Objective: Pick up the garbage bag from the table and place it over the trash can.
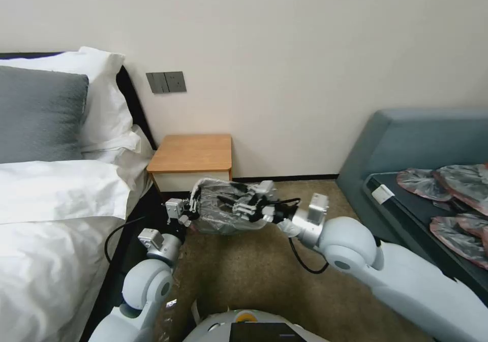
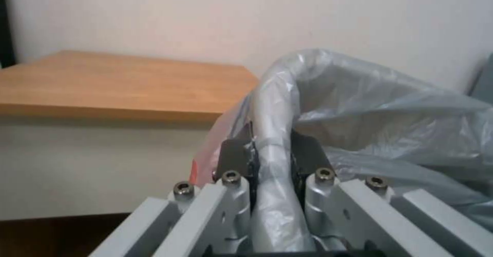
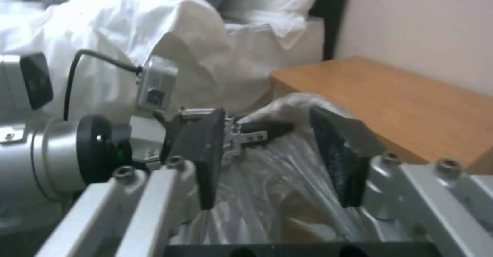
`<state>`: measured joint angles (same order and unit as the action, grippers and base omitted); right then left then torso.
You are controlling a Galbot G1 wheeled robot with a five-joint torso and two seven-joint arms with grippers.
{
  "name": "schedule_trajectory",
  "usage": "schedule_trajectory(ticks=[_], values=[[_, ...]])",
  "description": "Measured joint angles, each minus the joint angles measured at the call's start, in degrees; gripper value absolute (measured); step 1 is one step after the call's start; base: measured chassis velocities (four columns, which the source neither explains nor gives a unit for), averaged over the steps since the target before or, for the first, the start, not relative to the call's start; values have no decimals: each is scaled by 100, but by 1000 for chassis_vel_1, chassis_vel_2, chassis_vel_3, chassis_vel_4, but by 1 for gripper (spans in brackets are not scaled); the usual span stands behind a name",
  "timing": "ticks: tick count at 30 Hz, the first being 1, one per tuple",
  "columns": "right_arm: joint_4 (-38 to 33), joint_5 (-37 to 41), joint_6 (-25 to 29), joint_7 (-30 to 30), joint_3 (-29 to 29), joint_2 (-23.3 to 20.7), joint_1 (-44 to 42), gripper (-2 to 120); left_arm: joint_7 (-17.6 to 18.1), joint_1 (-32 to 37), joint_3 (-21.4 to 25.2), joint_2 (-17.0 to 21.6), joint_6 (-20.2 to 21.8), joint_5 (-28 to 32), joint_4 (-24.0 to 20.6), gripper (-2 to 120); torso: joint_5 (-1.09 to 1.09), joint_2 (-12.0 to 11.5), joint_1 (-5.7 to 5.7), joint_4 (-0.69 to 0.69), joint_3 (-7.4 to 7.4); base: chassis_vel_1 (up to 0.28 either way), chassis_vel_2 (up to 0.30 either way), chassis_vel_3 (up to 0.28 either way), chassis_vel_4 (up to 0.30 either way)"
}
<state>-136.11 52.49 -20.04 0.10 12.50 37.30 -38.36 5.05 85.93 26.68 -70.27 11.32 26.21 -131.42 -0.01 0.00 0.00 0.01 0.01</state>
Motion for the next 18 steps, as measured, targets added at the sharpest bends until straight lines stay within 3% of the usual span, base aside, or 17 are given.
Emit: schedule_trajectory(ticks=[7,11,18], values=[[578,-12,-280,18,1309,176,1272,17,-115,58,44,-15,0,-245,-142,7,1,0,0,-1,0,0,0,0,0],[858,-13,-452,173,1754,325,1708,3,-132,84,103,-21,-16,-241,-213,7,1,0,0,-1,0,0,0,0,0],[1334,123,-551,367,2179,588,2123,0,-197,119,227,-13,-90,-98,-240,7,0,0,0,-1,0,0,0,0,0]])
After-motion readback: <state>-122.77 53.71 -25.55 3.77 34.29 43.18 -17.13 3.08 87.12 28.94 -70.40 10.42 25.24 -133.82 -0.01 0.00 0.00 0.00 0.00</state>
